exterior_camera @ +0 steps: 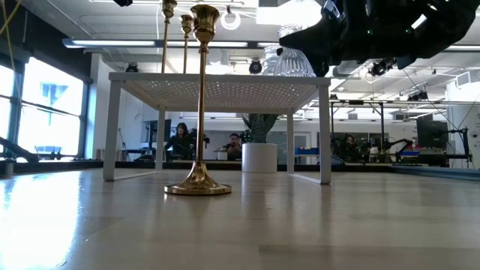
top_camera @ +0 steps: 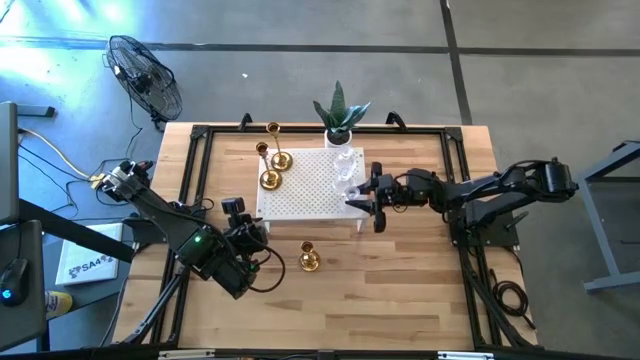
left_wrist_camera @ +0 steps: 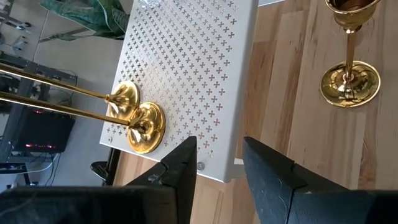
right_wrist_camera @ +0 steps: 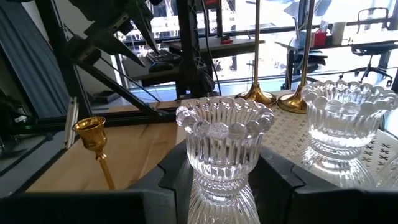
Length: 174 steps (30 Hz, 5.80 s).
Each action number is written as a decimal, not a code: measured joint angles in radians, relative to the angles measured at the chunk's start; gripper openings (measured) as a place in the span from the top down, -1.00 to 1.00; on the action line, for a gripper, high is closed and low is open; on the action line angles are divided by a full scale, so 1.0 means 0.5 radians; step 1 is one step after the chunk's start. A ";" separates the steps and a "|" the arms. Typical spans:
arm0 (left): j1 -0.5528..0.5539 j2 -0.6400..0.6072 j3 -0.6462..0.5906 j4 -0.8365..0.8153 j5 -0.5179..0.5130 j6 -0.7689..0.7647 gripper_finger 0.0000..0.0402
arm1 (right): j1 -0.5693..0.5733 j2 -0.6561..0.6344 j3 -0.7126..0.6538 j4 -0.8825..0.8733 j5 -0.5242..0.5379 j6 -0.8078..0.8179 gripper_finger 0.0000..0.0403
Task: Pick & Place candle stick holders
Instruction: Put the transparent candle holder on the shelf aligned with the other transparent candle holders, then put the gold candle stand on the shelf aligned with the other gold candle holders
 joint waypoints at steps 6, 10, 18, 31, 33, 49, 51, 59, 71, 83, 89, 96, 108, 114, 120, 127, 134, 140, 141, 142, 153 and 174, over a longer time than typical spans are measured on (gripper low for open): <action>0.000 0.000 0.000 0.002 0.000 0.000 0.39 | 0.001 0.000 0.000 -0.020 0.016 0.049 0.22; 0.000 0.000 0.000 0.003 0.003 0.000 0.39 | 0.001 0.000 0.000 -0.022 0.021 0.051 0.10; 0.000 0.000 0.001 0.004 0.010 0.000 0.39 | 0.001 0.000 0.000 -0.014 0.021 0.046 0.08; 0.000 0.001 0.002 0.003 0.044 0.000 0.38 | 0.003 0.000 -0.003 0.082 -0.019 0.010 0.07; 0.000 0.001 0.002 0.004 0.044 0.000 0.38 | 0.003 0.000 -0.004 0.110 -0.025 0.006 0.07; 0.000 0.001 0.002 0.014 0.043 0.000 0.38 | 0.004 0.001 -0.005 0.420 -0.114 -0.183 0.07; 0.000 0.001 0.002 0.014 0.043 0.000 0.38 | 0.004 0.001 -0.005 0.401 -0.103 -0.172 0.07; 0.000 0.001 0.002 0.019 0.042 0.000 0.38 | 0.004 0.000 -0.004 0.278 0.010 -0.168 0.07; 0.000 0.001 0.002 0.041 0.041 0.000 0.38 | 0.004 -0.001 -0.002 0.182 0.022 -0.145 0.07; 0.000 0.001 0.002 0.043 0.043 0.000 0.38 | 0.004 -0.002 -0.002 0.120 0.087 -0.164 0.07; 0.000 0.001 0.002 0.045 0.052 0.001 0.38 | 0.004 -0.002 -0.002 0.135 0.071 -0.166 0.06; 0.000 0.001 0.002 0.053 0.054 0.001 0.38 | 0.004 -0.002 -0.002 0.134 0.053 -0.160 0.06; 0.000 0.001 0.002 0.052 0.056 0.001 0.38 | 0.004 -0.002 -0.002 0.135 0.096 -0.041 0.06; 0.000 0.001 0.002 0.051 0.057 0.001 0.38 | 0.004 -0.002 -0.002 0.126 0.053 -0.044 0.06; 0.000 0.001 0.002 0.051 0.077 0.001 0.38 | 0.004 -0.002 -0.002 0.042 0.051 -0.076 0.06; 0.000 0.001 0.002 0.053 0.108 0.001 0.38 | 0.004 -0.004 -0.002 0.030 -0.007 -0.079 0.06; 0.000 0.001 0.002 0.055 0.137 0.000 0.38 | 0.004 -0.122 -0.002 -0.108 -0.037 -0.121 0.06; 0.000 0.001 0.002 0.058 0.149 -0.007 0.38 | 0.004 -0.218 -0.002 -0.235 -0.037 -0.115 0.06; 0.000 0.001 0.002 0.061 0.148 -0.007 0.38 | 0.004 -0.227 -0.002 -0.265 -0.034 -0.115 0.06; 0.000 0.001 0.002 0.065 0.149 -0.007 0.38 | 0.004 -0.232 -0.002 -0.281 -0.033 -0.115 0.06; 0.000 0.001 0.002 0.092 0.149 -0.007 0.38 | 0.003 -0.318 -0.003 -0.413 -0.032 -0.130 0.06; 0.000 0.001 0.002 0.130 0.181 0.000 0.38 | 0.018 -0.791 -0.003 -1.203 -0.003 -0.130 0.06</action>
